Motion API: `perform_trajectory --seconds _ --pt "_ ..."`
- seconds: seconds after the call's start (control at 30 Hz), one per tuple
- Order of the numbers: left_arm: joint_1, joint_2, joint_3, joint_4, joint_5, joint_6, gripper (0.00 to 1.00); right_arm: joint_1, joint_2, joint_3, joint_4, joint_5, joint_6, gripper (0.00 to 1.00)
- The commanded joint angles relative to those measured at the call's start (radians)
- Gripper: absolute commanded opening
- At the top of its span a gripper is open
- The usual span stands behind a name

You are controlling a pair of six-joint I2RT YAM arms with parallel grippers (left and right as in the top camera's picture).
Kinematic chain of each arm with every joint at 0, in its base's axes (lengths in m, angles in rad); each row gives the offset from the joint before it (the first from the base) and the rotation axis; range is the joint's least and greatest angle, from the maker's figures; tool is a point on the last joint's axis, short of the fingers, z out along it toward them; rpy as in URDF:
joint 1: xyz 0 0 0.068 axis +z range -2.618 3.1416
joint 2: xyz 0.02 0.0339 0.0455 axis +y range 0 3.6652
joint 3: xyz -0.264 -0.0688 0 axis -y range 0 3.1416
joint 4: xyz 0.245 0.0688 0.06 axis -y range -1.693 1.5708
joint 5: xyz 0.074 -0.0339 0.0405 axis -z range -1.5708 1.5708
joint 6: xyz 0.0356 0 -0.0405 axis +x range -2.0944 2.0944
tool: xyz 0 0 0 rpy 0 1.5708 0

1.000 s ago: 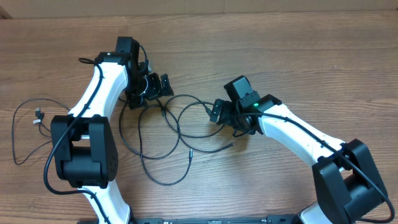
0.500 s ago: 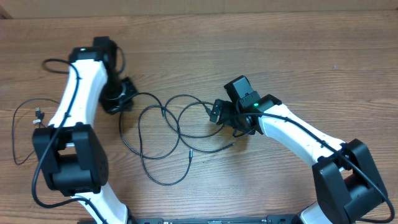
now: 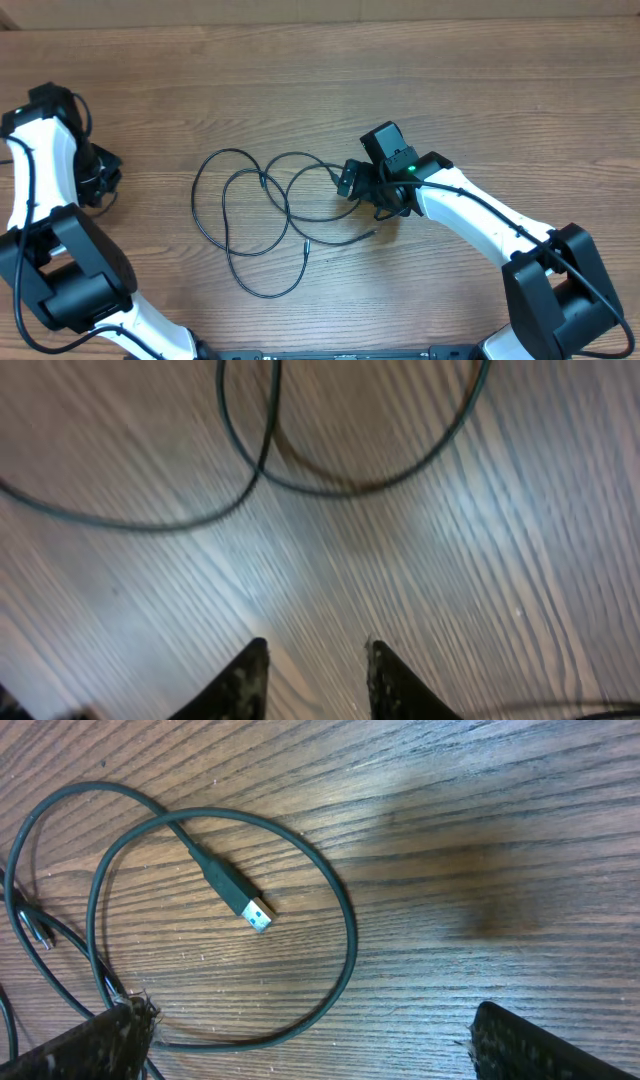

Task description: Untangle cables

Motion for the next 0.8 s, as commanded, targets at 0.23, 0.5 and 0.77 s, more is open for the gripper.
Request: perform_trajectory --seconds 0.23,0.5,0.77 --pt "0.068 -0.017 -0.06 0.142 -0.061 0.187 0.53 -0.002 -0.021 0.01 0.005 -0.002 -0.007 1.0" --pt "0.106 -0.017 -0.184 0.262 -0.058 0.186 0.66 -0.002 -0.021 0.01 0.005 -0.002 -0.008 1.0" --pt "0.135 -0.017 -0.28 0.375 -0.016 0.183 0.66 -0.002 -0.021 0.01 0.005 -0.002 -0.008 1.0"
